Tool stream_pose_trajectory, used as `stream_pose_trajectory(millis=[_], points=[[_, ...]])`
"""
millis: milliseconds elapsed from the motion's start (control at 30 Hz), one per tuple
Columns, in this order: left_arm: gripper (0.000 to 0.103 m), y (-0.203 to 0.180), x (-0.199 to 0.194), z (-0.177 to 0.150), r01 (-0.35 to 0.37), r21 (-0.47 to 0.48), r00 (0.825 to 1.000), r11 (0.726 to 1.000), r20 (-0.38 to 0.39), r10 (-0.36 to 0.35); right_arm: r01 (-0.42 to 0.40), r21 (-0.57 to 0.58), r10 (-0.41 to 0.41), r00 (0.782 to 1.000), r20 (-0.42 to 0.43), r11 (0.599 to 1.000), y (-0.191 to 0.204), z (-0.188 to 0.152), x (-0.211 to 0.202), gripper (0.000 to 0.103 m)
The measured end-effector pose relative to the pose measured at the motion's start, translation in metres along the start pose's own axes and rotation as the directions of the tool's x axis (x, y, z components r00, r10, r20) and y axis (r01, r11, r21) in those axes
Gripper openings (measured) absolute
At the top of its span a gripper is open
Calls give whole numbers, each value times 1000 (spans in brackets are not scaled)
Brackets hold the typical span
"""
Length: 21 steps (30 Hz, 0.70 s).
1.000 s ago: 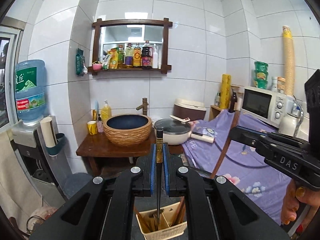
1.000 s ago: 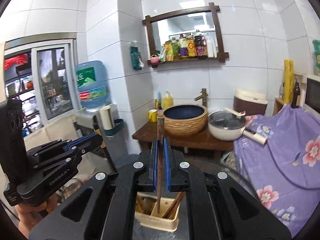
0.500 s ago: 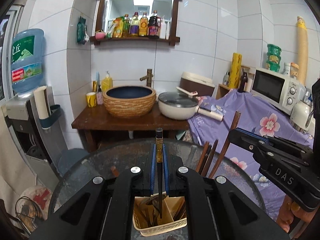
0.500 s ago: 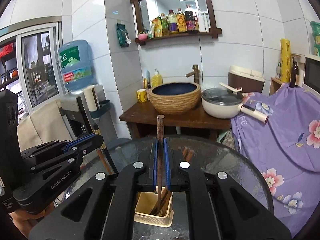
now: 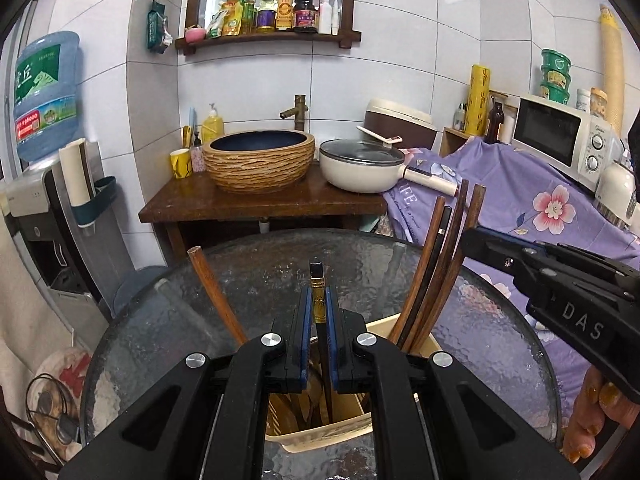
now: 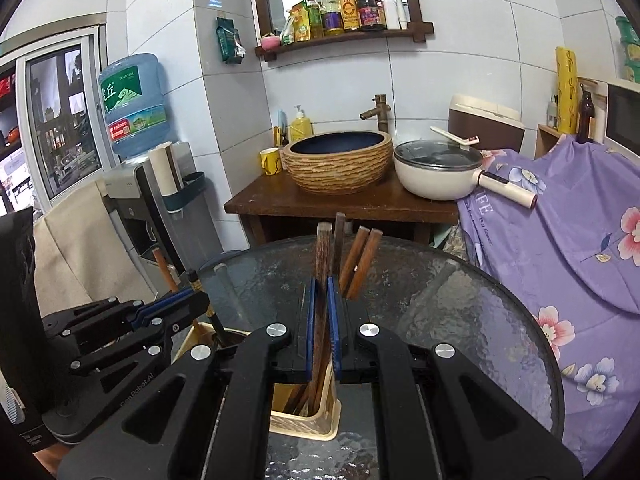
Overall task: Organize utensils
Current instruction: 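Lower both chopsticks into the holder, open both tools and withdraw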
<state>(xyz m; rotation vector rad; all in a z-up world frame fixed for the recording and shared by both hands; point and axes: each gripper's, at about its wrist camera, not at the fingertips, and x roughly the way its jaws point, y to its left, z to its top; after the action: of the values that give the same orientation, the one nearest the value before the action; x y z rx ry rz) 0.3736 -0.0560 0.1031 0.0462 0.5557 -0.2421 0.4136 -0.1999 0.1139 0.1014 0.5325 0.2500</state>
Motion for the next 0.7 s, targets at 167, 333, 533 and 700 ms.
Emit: stream_pose_trajectory(millis=[167, 333, 533, 700], points=[[19, -2, -14, 0, 8, 2, 1000, 1000, 25, -8, -10, 26, 9, 1000, 11, 1000, -4, -1, -6, 10], [83, -4, -62, -8, -16, 19, 988, 1000, 153, 13, -6, 17, 4, 995, 100, 1000, -6, -8, -45, 68], [96, 3, -116, -57, -40, 16, 971, 999, 235, 35, 24, -46, -13, 977, 215, 999, -2, -55, -109, 93], [96, -2, -165, -114, -112, 4, 938, 994, 332, 104, 19, -33, -9, 956, 293, 999, 0, -118, -152, 97]])
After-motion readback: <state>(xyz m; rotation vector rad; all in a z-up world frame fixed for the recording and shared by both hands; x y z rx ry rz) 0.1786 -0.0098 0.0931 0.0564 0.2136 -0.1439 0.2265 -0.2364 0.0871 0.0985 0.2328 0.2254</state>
